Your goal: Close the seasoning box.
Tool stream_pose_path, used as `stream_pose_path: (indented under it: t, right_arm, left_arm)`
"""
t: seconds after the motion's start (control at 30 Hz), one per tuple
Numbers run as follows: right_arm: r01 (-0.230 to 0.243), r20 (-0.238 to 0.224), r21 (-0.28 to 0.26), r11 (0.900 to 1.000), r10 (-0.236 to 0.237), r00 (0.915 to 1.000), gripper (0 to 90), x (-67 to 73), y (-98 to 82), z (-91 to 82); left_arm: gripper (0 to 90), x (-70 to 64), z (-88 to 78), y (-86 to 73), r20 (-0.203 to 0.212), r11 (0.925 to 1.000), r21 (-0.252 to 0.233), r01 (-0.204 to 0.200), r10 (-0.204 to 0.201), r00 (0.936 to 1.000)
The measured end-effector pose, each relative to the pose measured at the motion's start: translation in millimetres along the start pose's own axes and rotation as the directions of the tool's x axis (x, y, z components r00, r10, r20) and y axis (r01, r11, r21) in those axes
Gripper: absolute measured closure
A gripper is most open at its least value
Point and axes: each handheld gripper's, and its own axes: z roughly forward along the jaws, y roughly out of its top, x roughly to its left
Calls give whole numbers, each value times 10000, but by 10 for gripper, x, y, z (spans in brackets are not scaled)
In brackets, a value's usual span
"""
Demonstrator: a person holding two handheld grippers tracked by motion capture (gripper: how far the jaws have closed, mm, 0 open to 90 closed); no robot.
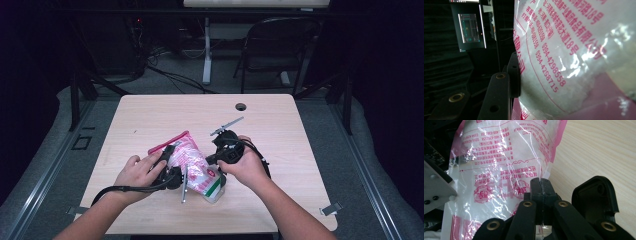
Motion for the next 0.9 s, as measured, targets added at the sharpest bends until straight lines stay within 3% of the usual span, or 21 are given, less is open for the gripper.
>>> stream_pose_path:
  t: [0.9]
  right_arm:
    - [-58, 90, -118, 9999, 59, 9999, 900, -10, -32, 21]
  left_arm:
    - [641, 19, -41, 39, -312, 9984, 172, -541, 547, 9980]
